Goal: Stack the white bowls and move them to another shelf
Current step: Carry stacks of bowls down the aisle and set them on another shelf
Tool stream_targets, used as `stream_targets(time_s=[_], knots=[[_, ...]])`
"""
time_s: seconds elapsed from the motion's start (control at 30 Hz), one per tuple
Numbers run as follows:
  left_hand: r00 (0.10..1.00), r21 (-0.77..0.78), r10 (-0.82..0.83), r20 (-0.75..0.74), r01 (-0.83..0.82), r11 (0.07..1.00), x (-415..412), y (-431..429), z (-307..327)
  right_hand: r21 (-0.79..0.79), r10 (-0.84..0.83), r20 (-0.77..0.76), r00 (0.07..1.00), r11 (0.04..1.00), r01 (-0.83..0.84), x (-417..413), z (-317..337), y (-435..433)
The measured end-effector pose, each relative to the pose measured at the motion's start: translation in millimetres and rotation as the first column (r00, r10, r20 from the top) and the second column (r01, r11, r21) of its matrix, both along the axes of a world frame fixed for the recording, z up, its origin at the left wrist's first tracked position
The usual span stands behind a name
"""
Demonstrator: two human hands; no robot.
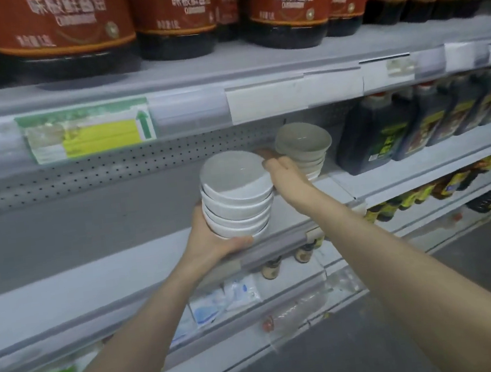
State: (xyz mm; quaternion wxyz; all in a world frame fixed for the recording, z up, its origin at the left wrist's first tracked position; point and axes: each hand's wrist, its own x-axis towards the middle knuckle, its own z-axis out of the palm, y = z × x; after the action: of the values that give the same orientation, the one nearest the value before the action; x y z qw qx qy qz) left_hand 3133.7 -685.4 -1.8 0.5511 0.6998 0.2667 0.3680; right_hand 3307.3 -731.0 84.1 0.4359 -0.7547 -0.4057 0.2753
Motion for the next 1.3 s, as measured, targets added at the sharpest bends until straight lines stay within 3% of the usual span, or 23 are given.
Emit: stream_targets(time_s=[0.4, 0.63, 1.0, 1.3], knots=[[0.964, 0.017, 0.128, -0.234, -0.128, 0.992, 34.0, 64.4, -37.8, 0.152, 0.057, 0.031, 0.998, 0.986, -0.061, 35.2, -26.7, 63.0], [0.966, -0.009, 0.117, -0.232, -0.123, 0.992, 49.3, 81.0, -44.8, 0.159, 0.077, 0.102, 0.992, 0.983, -0.093, 44.4, -32.2, 79.1], [0.968, -0.032, 0.026, -0.251, -0.035, 0.999, 48.0, 97.6, -49.5, -0.003, 0.138, 0.429, 0.893, 0.989, -0.151, 55.2, -26.0, 86.1], [0.944, -0.05, -0.05, -0.325, 0.036, 0.998, 45.3, 102.6, -43.5, -0.075, 0.135, 0.493, 0.859, 0.991, -0.113, 53.7, -22.3, 85.4]])
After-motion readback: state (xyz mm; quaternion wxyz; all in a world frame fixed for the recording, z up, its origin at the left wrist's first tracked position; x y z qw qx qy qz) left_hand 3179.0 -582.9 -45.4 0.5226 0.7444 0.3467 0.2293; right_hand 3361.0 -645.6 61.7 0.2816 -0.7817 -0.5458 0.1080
